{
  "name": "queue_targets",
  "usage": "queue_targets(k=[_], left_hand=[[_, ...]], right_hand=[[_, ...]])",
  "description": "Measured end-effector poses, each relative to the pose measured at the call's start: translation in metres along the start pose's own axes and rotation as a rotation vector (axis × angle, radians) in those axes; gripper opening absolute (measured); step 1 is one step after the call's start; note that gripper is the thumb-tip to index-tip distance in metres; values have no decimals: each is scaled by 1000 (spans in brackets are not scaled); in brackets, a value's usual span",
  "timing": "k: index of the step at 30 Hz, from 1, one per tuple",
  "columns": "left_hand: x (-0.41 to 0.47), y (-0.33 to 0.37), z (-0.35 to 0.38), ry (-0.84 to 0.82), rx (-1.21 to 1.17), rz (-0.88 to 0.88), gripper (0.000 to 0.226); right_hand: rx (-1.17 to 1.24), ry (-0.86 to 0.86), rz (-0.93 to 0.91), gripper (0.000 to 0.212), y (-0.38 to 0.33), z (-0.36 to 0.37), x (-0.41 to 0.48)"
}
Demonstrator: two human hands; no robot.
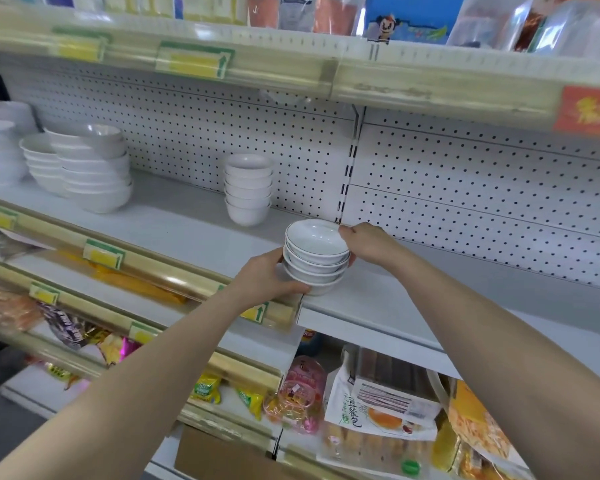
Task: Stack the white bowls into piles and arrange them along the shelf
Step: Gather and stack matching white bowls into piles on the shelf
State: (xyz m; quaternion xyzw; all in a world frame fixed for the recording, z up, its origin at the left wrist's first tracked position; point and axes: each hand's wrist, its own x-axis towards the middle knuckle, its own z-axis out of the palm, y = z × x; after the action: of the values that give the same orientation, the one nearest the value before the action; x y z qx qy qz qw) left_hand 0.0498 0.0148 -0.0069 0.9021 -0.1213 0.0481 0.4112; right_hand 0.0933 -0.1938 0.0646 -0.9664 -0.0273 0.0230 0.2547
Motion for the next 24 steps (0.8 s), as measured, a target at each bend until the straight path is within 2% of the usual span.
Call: queue_targets(k=[3,7,13,16,21,24], left_hand=[[2,-4,-4,-1,29,23,68],[3,-18,-24,30,96,-13,75],[6,-48,-96,281,205,101,40],[9,-72,-147,408,265,127,30],[12,-123,-236,581,254,158,28],[13,-162,-285,669,264,160,39]], right_hand=[[-45,28,10,53,-2,-5,6],[-251,134,1,45,-28,-14,26],[-228,342,-254,40,-100,-4,48],[-208,422,-397,39,-149,17,58],[-166,457,-541,44,-236,62,75],[-160,398,-512,40,-283,88,97]])
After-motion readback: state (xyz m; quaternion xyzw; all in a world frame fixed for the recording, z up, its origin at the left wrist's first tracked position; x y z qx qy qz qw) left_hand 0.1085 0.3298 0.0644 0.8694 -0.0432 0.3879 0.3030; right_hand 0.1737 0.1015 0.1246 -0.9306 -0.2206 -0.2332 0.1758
